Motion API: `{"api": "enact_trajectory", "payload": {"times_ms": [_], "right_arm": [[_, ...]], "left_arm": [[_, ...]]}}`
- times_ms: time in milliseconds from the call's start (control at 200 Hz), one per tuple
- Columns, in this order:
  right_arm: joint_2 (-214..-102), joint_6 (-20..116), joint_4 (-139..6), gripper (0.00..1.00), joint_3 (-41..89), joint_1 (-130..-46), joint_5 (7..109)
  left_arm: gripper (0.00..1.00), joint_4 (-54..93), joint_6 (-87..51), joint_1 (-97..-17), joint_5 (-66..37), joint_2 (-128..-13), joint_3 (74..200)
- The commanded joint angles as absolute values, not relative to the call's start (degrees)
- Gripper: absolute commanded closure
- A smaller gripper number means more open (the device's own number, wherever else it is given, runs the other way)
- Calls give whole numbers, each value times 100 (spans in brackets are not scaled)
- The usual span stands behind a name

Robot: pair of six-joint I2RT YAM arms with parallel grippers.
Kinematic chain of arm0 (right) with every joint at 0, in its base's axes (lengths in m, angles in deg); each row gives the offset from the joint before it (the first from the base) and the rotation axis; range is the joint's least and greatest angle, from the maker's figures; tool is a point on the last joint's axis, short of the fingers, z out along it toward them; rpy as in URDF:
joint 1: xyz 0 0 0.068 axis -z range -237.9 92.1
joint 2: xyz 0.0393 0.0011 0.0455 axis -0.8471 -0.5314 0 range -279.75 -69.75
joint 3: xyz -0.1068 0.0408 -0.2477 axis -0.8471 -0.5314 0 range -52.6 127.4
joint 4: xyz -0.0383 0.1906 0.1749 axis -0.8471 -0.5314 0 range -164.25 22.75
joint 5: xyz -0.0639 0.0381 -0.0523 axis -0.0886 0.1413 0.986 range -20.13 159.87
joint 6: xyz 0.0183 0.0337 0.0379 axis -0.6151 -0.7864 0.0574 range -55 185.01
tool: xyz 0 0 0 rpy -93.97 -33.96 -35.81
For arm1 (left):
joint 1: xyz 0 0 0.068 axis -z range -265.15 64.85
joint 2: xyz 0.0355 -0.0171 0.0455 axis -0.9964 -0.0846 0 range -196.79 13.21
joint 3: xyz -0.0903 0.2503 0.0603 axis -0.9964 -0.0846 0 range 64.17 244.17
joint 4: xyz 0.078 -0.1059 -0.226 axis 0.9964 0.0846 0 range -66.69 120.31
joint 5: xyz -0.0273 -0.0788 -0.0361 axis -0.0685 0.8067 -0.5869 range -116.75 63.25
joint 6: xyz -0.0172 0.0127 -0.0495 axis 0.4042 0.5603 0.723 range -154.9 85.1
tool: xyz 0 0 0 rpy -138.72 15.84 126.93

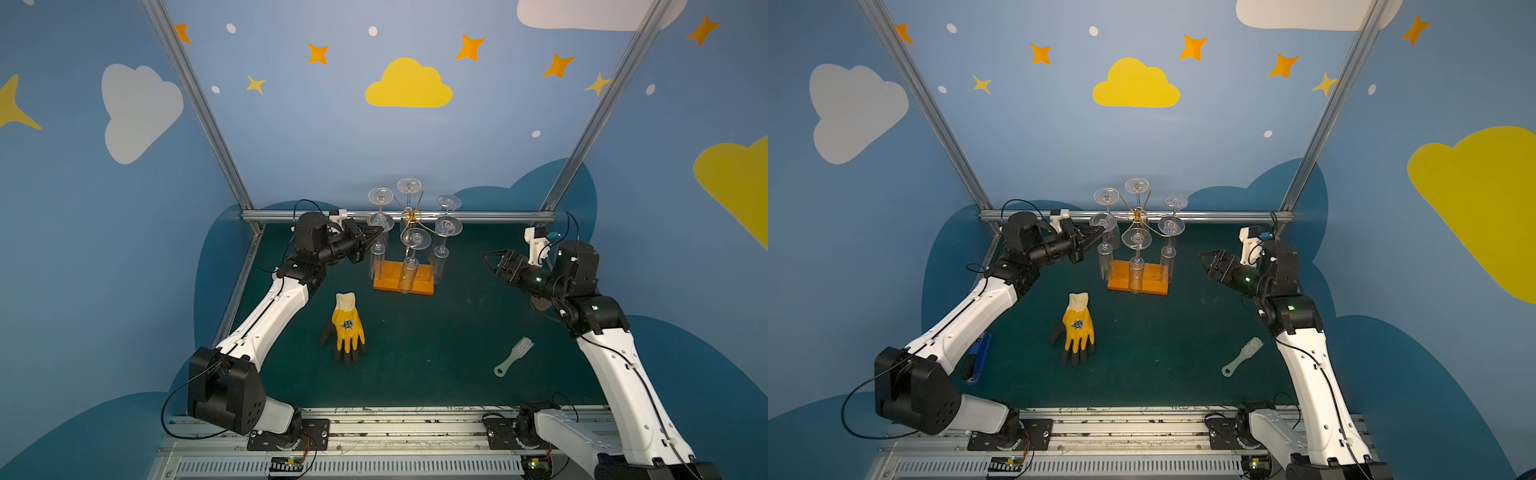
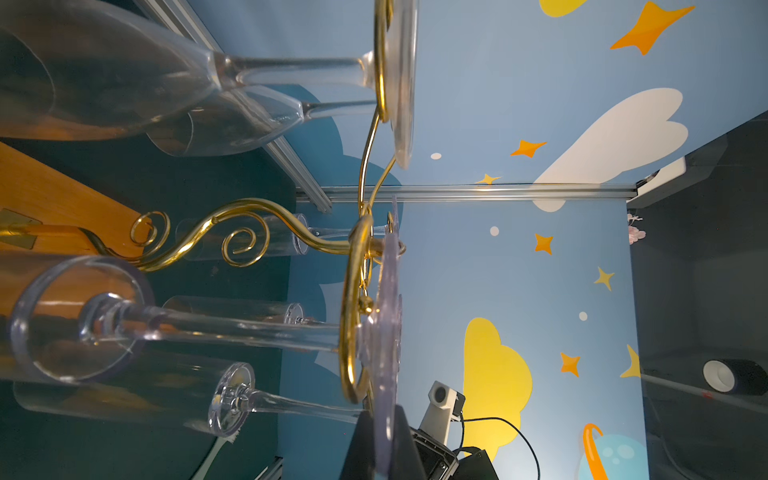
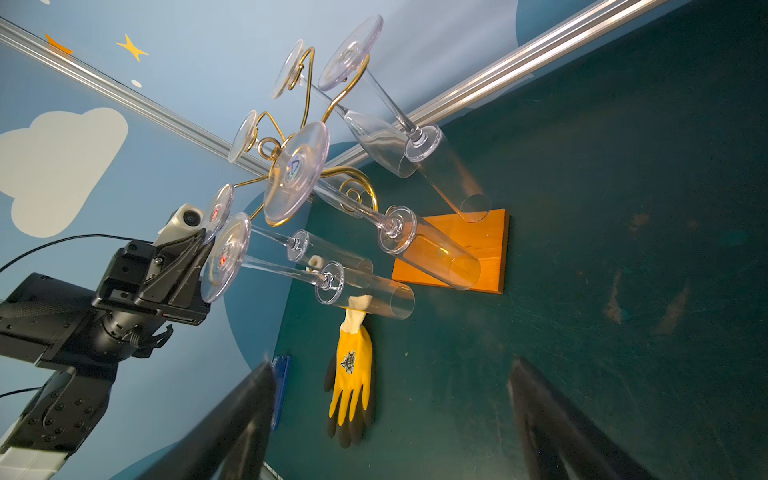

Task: Take the wine glass off the wine glass rack
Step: Pick up the wine glass from the wine glass rack.

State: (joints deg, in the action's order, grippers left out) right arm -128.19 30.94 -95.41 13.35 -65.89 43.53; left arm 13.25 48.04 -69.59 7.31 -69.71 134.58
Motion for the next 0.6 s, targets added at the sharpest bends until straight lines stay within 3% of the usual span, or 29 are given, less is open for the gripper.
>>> {"api": "enact_trajectory", "payload": {"times_ms": [0,596], "right_arm": [[-12772,3152,-9555,13,1339,-6608,4399],[-12784,3152,-9561,14,1480,-6614,4389]], "left_arm": [[97,1057,4864,-6949,674,-6862,13383],[97,1051,4812,-6944,468,-6351,13231]]}}
